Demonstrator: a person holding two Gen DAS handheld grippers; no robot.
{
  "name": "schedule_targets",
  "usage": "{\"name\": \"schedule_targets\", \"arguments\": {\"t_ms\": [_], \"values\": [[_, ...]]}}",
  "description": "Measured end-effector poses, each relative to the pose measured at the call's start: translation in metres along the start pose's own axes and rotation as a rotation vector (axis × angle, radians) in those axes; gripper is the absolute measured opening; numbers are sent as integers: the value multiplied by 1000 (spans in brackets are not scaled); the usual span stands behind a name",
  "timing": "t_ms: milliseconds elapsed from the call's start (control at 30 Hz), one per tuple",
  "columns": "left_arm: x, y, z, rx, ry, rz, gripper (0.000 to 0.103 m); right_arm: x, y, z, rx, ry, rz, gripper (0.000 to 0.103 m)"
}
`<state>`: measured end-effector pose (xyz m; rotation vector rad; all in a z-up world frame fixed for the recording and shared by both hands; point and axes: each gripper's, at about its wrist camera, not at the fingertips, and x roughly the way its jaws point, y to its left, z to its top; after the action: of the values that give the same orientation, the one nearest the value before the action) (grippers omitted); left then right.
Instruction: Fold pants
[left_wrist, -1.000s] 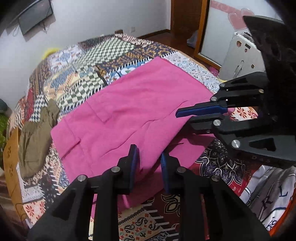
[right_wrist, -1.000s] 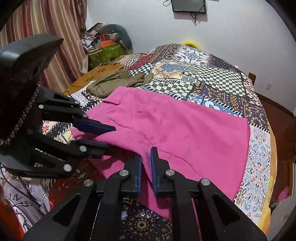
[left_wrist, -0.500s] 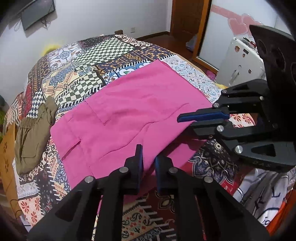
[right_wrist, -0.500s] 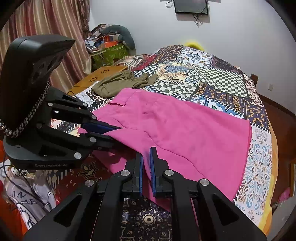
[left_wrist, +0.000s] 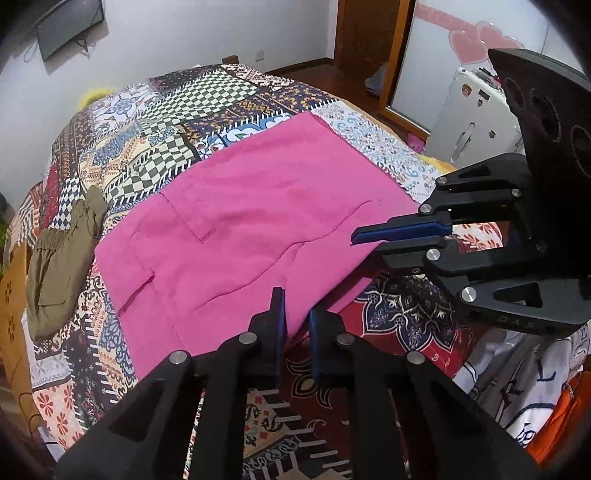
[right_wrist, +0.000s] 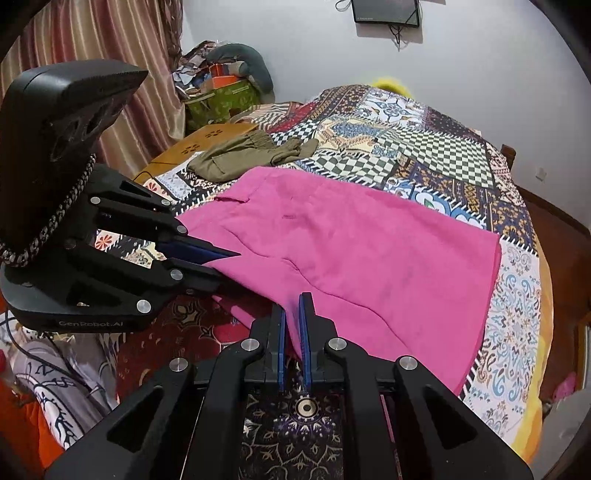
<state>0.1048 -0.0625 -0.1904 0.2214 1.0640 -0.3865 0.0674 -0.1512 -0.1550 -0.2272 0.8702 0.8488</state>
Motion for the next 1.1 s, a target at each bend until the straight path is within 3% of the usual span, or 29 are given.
{"name": "schedule_targets", "arguments": {"t_ms": [267,367,433,500,833,933,1100], "values": [[1,-4,-5,24,13,7,12,6,1,-5,6,34,-6,7],[-4,-3,-8,20,13,-6,15,7,-1,-5,21,65,-4,14],[-9,-2,-11,7,10,-23,16,3,-3,-6,36,72,-2,27],[-15,0,-13,-8,7,-40,16,-3,-5,-8,49,72,5,30],[-50,11,-2,-56,-95,-33,18,-35,-3,10,59,-27,9,30],[-39,17,5,-65,-84,-20,19,-19,-3,16,70,-4,21,30],[-5,32,-6,-94,6,7,19,20,-8,6,86,104,20,30]]}}
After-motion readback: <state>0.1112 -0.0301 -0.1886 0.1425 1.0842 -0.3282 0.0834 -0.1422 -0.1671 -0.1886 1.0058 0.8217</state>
